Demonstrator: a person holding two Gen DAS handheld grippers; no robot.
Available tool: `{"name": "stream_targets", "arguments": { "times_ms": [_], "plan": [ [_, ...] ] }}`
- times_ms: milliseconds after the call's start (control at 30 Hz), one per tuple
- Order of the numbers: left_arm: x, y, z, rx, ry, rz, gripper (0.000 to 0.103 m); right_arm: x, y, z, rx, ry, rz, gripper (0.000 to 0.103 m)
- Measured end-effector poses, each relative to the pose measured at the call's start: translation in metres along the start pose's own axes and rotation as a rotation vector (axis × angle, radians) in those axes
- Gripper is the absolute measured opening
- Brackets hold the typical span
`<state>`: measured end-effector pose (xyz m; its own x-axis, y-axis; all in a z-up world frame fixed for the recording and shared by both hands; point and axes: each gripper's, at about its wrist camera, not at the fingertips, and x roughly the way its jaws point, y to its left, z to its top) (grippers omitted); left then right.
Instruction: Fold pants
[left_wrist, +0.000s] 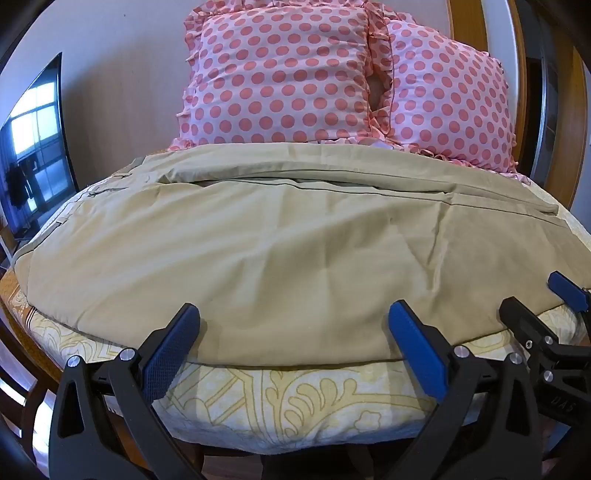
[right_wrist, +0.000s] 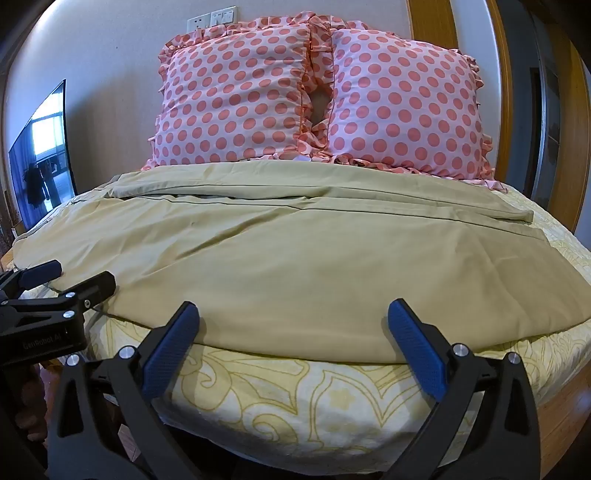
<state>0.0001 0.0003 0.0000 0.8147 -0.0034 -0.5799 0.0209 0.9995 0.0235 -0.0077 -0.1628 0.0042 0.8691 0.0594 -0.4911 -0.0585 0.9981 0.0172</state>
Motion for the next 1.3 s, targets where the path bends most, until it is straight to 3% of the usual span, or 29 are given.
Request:
{"name": "stream_targets", "arguments": {
  "times_ms": [1300],
  "plan": [
    [-0.0003, -0.0005, -0.0002, 0.007, -0.007, 0.005, 0.102, -0.0003, -0.0013, -0.0002, 0.000, -0.005, -0.001, 0.101]
  ]
}}
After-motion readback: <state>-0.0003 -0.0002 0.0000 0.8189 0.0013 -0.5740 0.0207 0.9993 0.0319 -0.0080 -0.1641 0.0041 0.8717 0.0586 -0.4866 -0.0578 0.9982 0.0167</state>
